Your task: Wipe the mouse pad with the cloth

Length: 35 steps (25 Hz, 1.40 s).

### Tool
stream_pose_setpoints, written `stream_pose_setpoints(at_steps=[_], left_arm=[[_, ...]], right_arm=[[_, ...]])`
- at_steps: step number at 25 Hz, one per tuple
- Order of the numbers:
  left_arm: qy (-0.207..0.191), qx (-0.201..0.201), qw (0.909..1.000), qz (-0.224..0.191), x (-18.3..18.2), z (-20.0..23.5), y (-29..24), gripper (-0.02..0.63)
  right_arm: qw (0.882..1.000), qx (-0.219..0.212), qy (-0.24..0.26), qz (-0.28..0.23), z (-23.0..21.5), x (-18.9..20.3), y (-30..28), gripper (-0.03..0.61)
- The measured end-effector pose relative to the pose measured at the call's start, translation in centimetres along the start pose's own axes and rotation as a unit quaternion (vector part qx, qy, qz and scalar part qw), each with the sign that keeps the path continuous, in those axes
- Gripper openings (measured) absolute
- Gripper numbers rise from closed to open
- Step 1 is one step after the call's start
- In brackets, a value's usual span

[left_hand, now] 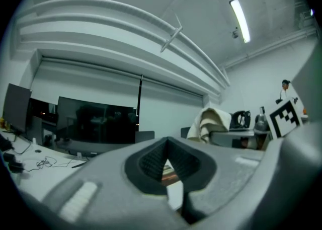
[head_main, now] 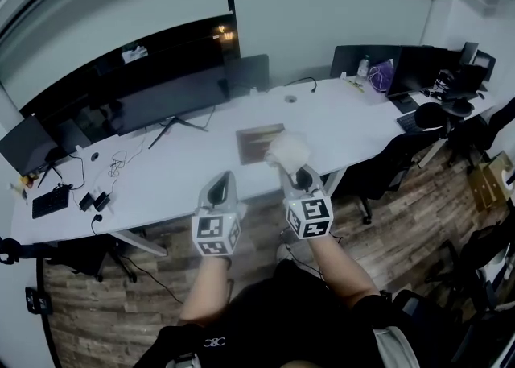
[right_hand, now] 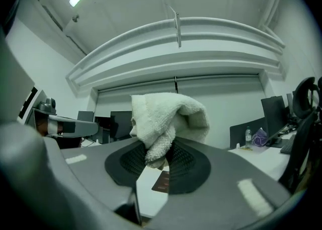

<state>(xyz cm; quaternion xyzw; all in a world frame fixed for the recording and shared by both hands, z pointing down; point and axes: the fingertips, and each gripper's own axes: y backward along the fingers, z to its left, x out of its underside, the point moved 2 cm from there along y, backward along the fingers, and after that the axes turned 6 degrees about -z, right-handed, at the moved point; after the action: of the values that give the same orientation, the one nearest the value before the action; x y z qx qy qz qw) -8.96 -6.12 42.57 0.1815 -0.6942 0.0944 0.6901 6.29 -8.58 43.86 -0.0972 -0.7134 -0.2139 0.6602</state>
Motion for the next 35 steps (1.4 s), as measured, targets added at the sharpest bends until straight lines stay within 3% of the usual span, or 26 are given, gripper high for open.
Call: stream_pose_setpoints(at_steps=[15, 35], left_arm=[[0.015, -0.006, 0.9998, 0.013, 0.8, 3.1, -13.4, -0.002], [0.028, -0.009, 0.9988, 0.04, 3.2, 9.4, -16.2, -0.002]], right_arm=[[0.999, -0.024, -0.009, 0.042, -7.1, 2.8, -11.9, 0.087], [0.992, -0.041, 0.002, 0.117, -4.5, 9.8, -18.9, 0.087]])
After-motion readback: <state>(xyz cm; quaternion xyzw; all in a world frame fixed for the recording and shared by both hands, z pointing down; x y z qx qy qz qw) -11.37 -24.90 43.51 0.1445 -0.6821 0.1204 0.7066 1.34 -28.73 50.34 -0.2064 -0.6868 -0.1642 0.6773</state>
